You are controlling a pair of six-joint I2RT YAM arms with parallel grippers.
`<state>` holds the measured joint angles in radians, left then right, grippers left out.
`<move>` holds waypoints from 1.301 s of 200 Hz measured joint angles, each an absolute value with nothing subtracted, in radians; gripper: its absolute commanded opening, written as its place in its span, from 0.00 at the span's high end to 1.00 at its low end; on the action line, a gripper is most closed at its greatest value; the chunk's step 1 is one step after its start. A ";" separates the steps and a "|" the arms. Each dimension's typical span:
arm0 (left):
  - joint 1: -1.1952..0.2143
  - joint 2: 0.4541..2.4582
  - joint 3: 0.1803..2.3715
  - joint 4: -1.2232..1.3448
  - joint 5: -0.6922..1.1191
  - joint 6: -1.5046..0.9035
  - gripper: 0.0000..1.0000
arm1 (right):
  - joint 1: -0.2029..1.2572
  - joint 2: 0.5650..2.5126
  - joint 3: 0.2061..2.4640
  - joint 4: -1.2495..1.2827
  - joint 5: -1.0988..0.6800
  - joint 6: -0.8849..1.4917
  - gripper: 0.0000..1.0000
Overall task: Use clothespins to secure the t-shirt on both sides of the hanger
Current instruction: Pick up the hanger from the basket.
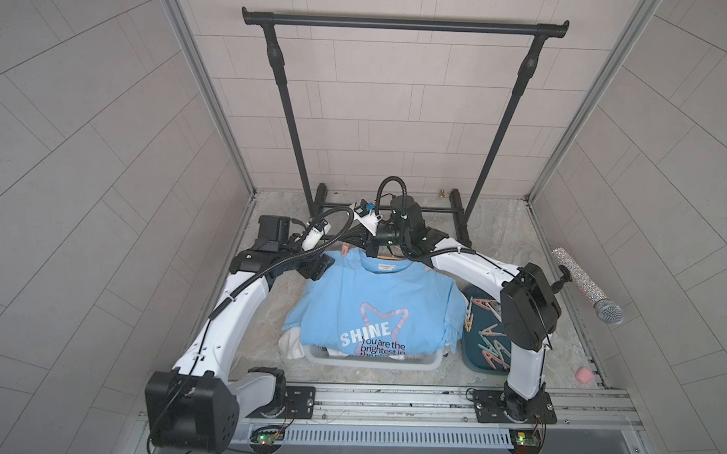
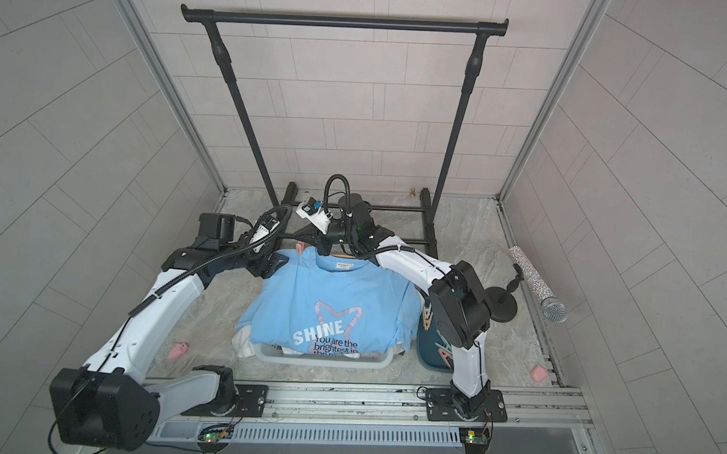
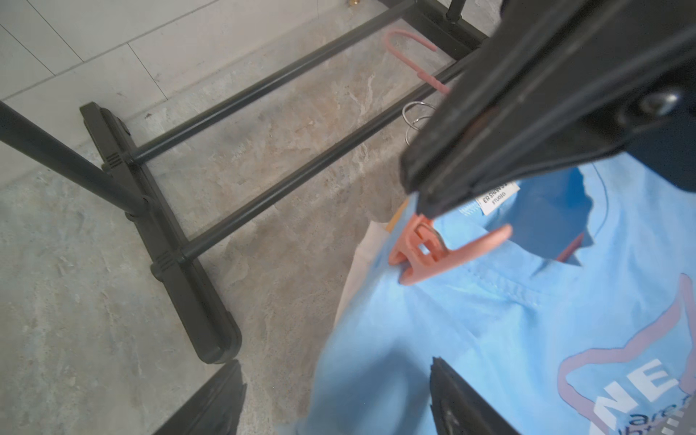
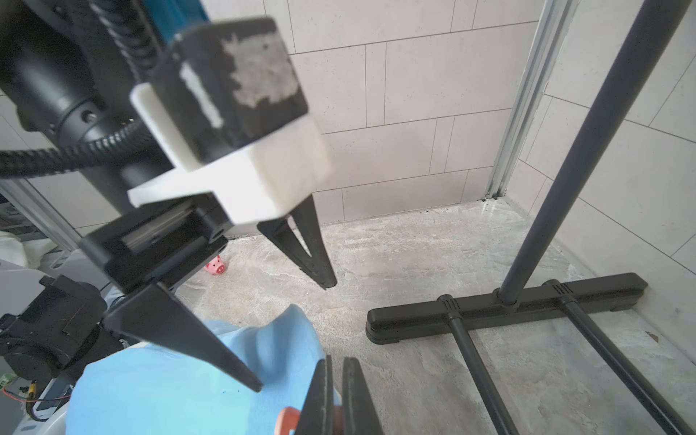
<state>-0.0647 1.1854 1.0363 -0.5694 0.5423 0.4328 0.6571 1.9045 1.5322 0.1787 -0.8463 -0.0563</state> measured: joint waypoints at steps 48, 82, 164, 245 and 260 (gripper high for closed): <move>-0.050 1.248 1.065 -0.587 0.621 0.443 0.39 | 0.656 1.879 1.531 0.175 -0.858 -0.081 1.00; -0.046 1.256 1.062 -0.598 0.708 0.460 0.61 | 0.656 1.878 1.531 0.174 -0.862 -0.091 1.00; -0.041 1.169 0.973 -0.527 0.818 0.448 1.00 | 0.654 1.870 1.531 0.137 -0.918 -0.116 1.00; -0.042 1.131 0.934 -0.476 0.801 0.443 1.00 | 0.649 1.845 1.541 0.050 -0.927 -0.192 0.51; -0.043 1.111 0.922 -0.463 0.813 0.445 1.00 | 0.646 1.829 1.541 0.027 -0.918 -0.219 0.47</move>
<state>-0.0425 1.1110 0.9218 -0.4633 0.8127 0.4454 0.6464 1.8294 1.5406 0.0273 -0.9176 -0.2188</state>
